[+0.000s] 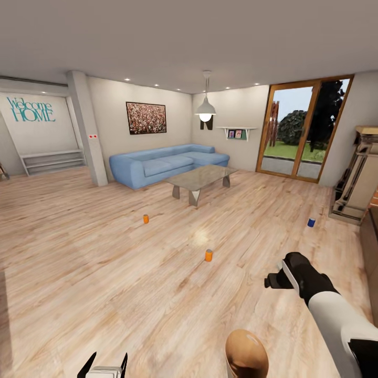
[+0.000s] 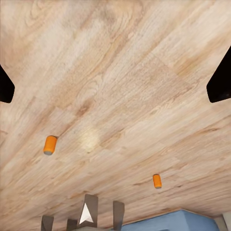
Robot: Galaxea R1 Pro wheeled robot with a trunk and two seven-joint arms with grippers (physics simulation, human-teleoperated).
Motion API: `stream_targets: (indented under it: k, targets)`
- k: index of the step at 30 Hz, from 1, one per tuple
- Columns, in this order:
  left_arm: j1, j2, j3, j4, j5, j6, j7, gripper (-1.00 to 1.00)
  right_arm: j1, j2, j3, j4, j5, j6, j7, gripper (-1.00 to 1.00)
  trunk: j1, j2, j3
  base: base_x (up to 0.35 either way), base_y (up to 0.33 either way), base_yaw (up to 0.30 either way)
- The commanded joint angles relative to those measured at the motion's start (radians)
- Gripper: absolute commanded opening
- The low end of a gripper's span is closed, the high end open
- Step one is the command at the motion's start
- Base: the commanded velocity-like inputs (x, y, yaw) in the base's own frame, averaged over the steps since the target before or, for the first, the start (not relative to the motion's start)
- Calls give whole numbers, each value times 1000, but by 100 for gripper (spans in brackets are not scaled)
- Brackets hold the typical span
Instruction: Put the three can of soda from the living room inside the tash can in the kitchen.
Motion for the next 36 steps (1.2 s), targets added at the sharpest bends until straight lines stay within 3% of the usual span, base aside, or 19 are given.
stream_targets:
  k: [1, 10, 36]
  targets:
    - [0, 0, 0, 0, 0, 0, 0, 100, -1, -3, 0, 3, 2, 0, -1, 100, 4, -7, -3, 0, 0, 0]
    - [0, 0, 0, 1, -5, 1, 0, 100, -6, -22, 1, 13, 13, -2, -4, 100, 38, -70, -31, 0, 0, 0]
    - [0, 0, 0, 1, -3, 2, -1, 100, -6, -17, 5, 14, 14, -4, -9, 100, 138, -252, -113, 0, 0, 0]
